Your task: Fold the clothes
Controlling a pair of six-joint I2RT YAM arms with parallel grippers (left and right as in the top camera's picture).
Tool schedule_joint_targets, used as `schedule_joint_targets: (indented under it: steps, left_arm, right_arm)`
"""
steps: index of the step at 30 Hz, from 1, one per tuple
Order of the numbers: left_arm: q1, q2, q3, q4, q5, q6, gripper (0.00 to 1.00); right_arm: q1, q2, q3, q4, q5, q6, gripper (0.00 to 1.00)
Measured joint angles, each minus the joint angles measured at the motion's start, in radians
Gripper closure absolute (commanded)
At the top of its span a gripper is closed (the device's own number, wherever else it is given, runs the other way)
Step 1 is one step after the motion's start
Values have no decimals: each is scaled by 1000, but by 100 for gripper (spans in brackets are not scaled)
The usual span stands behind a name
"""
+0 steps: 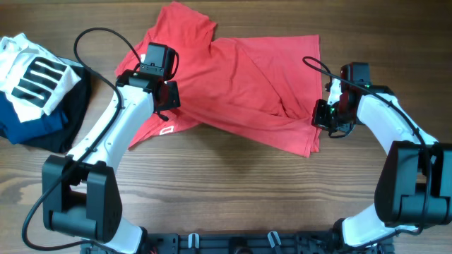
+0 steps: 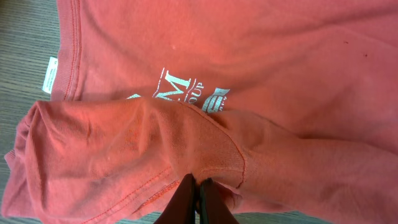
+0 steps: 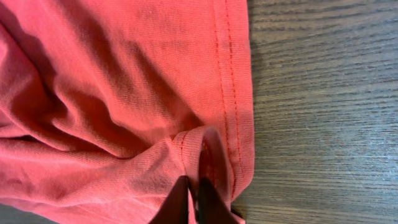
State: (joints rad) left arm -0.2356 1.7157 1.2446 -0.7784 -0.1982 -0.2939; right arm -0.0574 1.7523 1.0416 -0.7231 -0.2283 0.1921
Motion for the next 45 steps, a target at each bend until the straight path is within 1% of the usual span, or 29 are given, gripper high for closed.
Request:
schedule_joint_targets:
  steps: [3,6,8,10,14,16,17,19,21,24,30,35,38,40,41,45]
  left_arm:
    - [0,0,0,-1,0,0,96]
    - [0,-1,0,-24,-2,0,96]
    - [0,-8,0,-41,-13,0,96]
    - [0,-37,0,-45,-18,0,96]
    - [0,-98,0,-45,-23,0,96]
    - [0,-102,0,-45,-23,0,96]
    - [0,-102,0,-46,-23,0,96]
    - [0,-102,0,-48,-23,0,96]
    - [0,-102,0,-48,-22,0,96]
    - [0,-102,0,-49,-23,0,96]
    - [0,-102,0,-52,-23,0,96]
    - [0,-102,0,-52,-23,0,96]
    - [0,-102,0,-52,-22,0,96]
    - [0,-102,0,-52,-23,0,96]
    - [0,-102,0,-52,-23,0,96]
    - [0,-102,0,-52,-23,0,96]
  right_arm:
    - [0,0,0,-6,-30,-14,96]
    - [-10,-2,9,-84,-51,-35,96]
    - [-40,-10,61,-174,-52,-40,96]
    - [-93,-52,156,-215,-52,-40,96]
    - [-150,-158,280,-234,-52,-41,96]
    - [-154,-180,290,-249,-51,-41,96]
    - [-154,-180,290,-266,-51,-43,90]
    - [-154,-172,290,-298,-51,-58,65]
    - [-150,-158,285,-320,-48,-80,64]
    - [-134,-127,233,-298,-53,-108,65]
    - [-93,-5,93,-180,-105,-119,65]
    - [-34,45,71,-102,-127,-119,66]
    - [-3,87,70,-79,-131,-115,73]
    - [10,114,69,-57,-133,-111,86]
    - [11,120,69,-53,-134,-106,96]
    - [12,128,69,-58,-134,-103,96]
